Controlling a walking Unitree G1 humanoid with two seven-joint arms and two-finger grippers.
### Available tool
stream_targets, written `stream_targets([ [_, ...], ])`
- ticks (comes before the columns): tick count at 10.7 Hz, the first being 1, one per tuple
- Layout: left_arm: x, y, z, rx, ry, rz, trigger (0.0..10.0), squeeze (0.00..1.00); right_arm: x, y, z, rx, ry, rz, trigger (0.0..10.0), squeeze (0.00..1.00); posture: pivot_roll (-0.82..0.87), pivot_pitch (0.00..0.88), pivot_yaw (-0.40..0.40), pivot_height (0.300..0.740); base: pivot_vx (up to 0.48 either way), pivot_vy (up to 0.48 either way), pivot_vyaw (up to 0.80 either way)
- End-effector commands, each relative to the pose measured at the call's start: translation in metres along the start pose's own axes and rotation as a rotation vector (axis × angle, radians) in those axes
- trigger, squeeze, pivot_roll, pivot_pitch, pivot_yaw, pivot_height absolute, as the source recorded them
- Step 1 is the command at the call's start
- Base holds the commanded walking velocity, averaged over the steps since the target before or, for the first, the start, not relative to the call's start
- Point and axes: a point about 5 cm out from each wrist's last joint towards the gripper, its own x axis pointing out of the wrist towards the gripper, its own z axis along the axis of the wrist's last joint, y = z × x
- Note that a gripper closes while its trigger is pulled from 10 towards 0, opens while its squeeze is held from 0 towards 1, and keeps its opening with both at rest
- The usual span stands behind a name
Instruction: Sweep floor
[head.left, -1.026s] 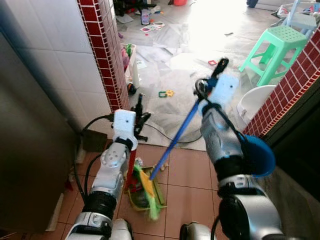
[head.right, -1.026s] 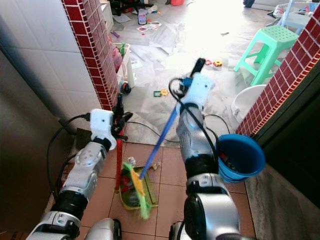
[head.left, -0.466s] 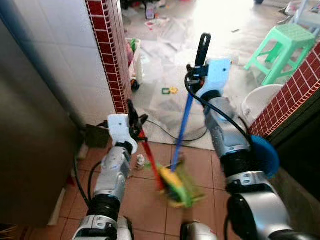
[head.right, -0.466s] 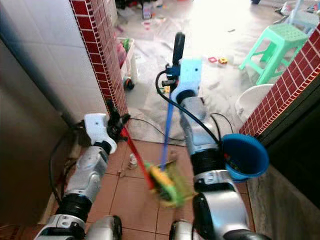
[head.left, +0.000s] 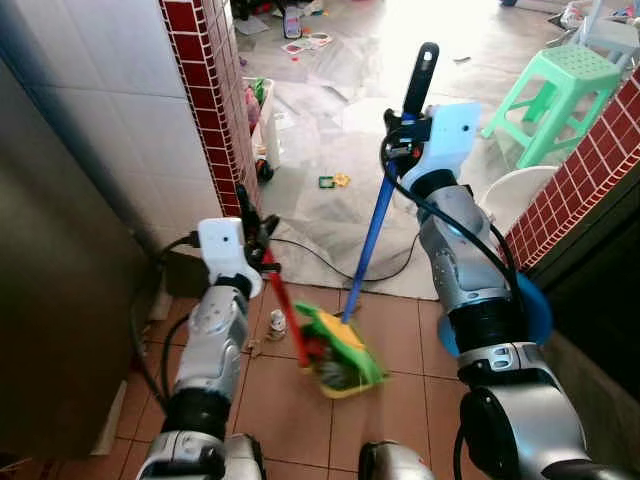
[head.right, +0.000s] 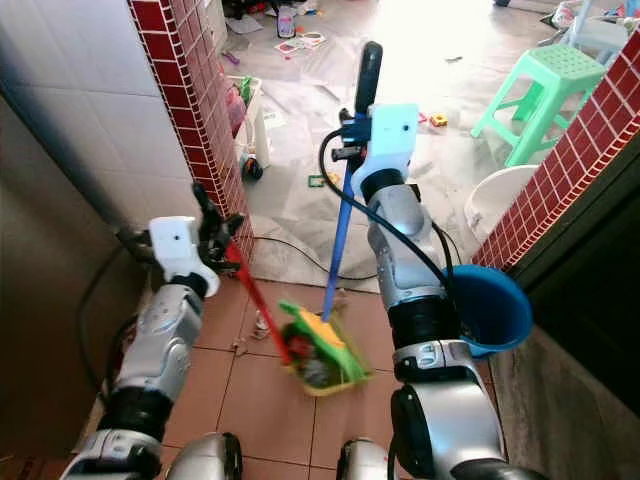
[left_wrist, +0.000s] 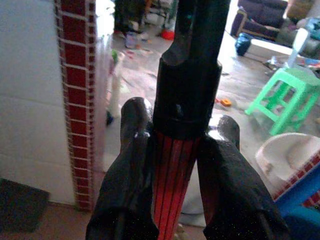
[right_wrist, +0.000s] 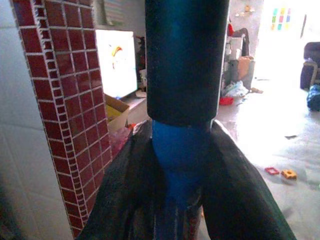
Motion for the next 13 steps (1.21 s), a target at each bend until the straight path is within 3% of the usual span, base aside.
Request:
stream_targets([
  [1,0.001,-0.002,0.018,0.006,-0.09,0.0,10.0,0.0,0.007,-0.004,0.022,0.006,-0.091,-0.011,10.0,0.0,-0.04,0.039,-0.022,0.74,0.0,0.0,0.0],
  [2,-0.001,0.002,0.023,0.02,-0.105,0.01,10.0,0.0,0.008,-0.008,0.032,-0.08,-0.147,-0.02,10.0,0.0,-0.03,0.032,-0.016,0.74,0.0,0.0,0.0],
  [3,-0.002,0.006,0.028,0.033,-0.116,0.017,10.0,0.0,0.009,-0.014,0.032,-0.108,-0.155,-0.033,10.0,0.0,-0.03,0.031,-0.014,0.74,0.0,0.0,0.0],
  [6,-0.006,0.009,0.029,0.06,-0.11,0.016,10.0,0.0,0.013,-0.031,0.033,0.032,-0.123,-0.131,10.0,0.0,-0.04,0.036,-0.01,0.74,0.0,0.0,0.0],
  [7,-0.007,0.007,0.029,0.058,-0.105,0.012,10.0,0.0,0.014,-0.033,0.036,-0.064,-0.143,-0.118,10.0,0.0,-0.04,0.035,-0.009,0.74,0.0,0.0,0.0],
  [8,-0.008,0.003,0.029,0.055,-0.096,-0.013,10.0,0.0,0.009,-0.037,0.026,-0.165,-0.103,-0.148,10.0,0.0,-0.04,0.035,-0.01,0.74,0.0,0.0,0.0],
  [11,-0.023,-0.002,0.04,0.085,-0.115,-0.043,10.0,0.0,-0.015,-0.042,0.001,-0.201,-0.04,-0.221,10.0,0.0,-0.02,0.033,0.004,0.74,0.0,0.0,0.0],
  [13,-0.036,0.003,0.046,0.123,-0.118,-0.069,10.0,0.0,-0.033,-0.04,-0.018,-0.182,0.02,-0.245,10.0,0.0,0.0,0.038,0.014,0.74,0.0,0.0,0.0],
])
